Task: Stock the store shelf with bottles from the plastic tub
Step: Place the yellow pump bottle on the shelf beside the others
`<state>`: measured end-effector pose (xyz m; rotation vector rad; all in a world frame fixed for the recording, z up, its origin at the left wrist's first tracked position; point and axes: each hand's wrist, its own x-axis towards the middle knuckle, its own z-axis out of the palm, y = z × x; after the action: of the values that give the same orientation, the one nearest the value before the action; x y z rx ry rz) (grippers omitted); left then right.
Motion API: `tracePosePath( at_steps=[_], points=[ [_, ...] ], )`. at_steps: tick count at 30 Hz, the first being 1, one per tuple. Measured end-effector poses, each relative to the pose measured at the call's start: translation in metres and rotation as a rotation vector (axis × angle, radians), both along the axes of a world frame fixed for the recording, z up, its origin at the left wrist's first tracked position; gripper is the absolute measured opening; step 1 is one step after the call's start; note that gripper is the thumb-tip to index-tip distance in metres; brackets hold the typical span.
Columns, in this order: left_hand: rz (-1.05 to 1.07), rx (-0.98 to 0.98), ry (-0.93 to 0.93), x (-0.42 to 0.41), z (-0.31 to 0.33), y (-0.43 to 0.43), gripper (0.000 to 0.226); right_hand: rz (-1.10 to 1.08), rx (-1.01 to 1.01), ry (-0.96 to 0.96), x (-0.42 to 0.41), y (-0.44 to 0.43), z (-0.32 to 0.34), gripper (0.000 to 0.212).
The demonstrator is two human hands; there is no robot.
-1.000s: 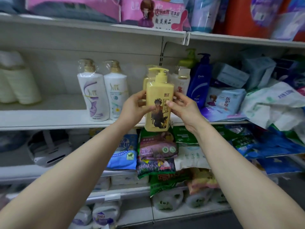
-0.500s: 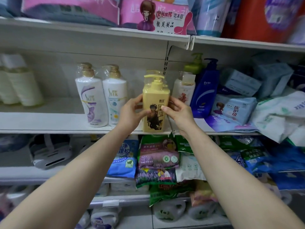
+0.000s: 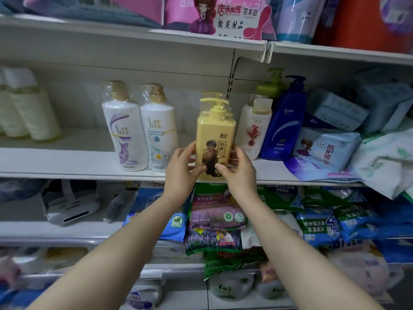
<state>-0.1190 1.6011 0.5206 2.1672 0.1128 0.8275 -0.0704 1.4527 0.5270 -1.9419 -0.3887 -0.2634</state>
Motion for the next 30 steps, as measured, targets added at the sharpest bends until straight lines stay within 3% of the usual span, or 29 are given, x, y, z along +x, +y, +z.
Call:
tracePosePath(
  at_steps=[10,17,30],
  points=[
    [0.102,-0.078,-0.059,0.008,-0.003,-0.007,0.059,-0.055,-0.011,-0.036,0.007,0.003,-0.004,0.057],
    [0.144,0.095,-0.142,0.012,-0.009,-0.015,0.044,-0.151,-0.054,-0.324,0.004,0.011,-0.011,0.052],
    [0.161,0.11,-0.12,0.035,-0.007,-0.008,0.042,-0.143,-0.05,-0.331,0.029,0.017,-0.01,0.048]
  ],
)
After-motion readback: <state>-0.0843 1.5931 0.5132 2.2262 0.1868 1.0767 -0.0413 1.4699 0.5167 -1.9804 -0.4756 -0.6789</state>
